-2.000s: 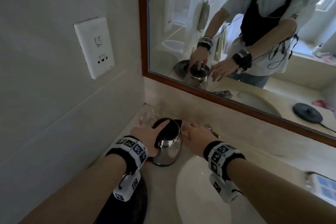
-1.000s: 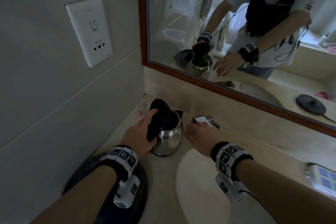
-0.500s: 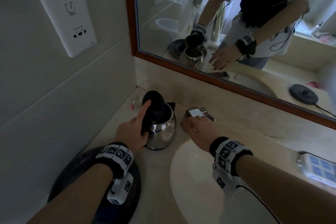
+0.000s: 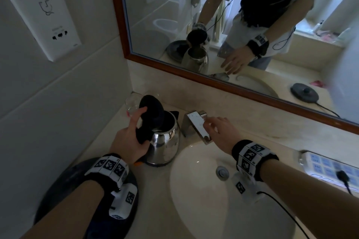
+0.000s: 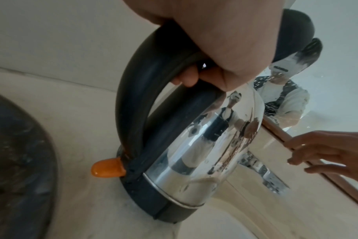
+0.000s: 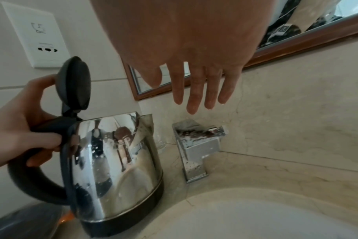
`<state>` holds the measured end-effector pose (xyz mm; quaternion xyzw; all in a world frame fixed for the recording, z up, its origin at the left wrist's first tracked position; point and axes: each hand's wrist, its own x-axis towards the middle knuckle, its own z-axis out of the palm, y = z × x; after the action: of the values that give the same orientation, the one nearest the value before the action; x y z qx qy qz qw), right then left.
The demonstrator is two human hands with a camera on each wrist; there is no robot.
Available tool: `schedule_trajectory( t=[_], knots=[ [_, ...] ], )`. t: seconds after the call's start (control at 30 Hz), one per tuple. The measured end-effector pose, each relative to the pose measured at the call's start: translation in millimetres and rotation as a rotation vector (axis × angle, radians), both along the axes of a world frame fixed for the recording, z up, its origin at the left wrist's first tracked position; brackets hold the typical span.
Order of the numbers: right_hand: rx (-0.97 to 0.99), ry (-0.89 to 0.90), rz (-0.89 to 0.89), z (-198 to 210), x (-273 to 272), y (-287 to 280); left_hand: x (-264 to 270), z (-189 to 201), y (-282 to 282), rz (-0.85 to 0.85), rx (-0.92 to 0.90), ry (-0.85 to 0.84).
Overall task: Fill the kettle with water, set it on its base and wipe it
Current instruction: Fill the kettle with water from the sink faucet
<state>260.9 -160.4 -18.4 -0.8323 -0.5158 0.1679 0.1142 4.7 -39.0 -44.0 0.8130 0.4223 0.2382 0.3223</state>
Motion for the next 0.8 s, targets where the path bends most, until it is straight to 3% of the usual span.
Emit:
schedule_trajectory(
  t=[0.4, 0.8],
  knots=[
    [0.051, 0.019, -0.104, 15, 46, -36, 25, 21, -84, -0.178, -0.044, -0.017],
    [-0.04, 0.041, -0.122, -10, 82, -39, 80, -13, -146, -0.359, -0.091, 0.054]
  ],
)
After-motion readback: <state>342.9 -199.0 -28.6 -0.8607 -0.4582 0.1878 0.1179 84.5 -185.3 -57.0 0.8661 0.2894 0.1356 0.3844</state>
